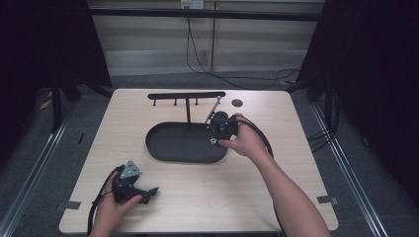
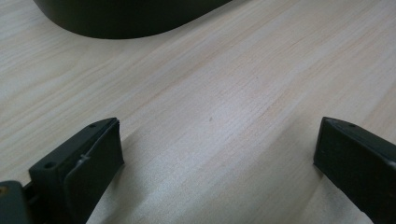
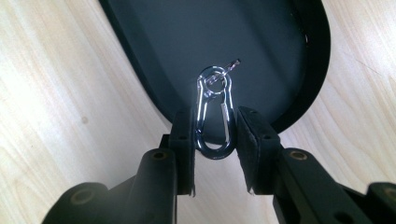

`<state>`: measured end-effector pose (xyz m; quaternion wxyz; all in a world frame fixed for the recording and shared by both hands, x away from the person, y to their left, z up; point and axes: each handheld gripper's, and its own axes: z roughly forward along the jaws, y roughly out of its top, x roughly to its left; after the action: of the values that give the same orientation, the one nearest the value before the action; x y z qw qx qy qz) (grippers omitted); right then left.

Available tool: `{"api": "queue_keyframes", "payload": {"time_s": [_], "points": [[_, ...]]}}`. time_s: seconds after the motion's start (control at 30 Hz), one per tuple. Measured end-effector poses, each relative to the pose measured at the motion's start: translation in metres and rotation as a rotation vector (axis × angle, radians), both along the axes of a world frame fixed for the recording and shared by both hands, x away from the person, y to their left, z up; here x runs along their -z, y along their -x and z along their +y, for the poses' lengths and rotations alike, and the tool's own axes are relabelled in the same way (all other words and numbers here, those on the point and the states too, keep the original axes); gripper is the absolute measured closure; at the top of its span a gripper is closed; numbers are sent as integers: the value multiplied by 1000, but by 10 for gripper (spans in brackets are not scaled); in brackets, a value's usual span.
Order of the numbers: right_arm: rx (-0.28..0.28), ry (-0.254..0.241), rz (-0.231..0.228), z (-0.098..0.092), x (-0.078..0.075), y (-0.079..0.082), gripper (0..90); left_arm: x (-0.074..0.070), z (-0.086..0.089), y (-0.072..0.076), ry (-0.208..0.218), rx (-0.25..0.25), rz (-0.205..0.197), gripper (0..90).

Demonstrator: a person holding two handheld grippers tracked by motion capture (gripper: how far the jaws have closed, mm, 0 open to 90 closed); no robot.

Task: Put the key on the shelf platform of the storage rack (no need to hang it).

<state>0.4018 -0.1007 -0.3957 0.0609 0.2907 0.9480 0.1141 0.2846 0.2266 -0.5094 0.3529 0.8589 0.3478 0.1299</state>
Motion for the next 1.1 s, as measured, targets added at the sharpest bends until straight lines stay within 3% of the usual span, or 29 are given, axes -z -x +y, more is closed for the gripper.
{"api": "queue_keyframes", "payload": {"time_s": [0.33,0.8,1.1], "points": [[19,-12,-16,5,9,-7,687,0,0,0,1,1,1,9],[25,-15,6,11,30,-14,686,0,0,0,-2,1,-4,8],[29,-15,-5,16,37,-16,687,0,0,0,-2,3,1,7]]}}
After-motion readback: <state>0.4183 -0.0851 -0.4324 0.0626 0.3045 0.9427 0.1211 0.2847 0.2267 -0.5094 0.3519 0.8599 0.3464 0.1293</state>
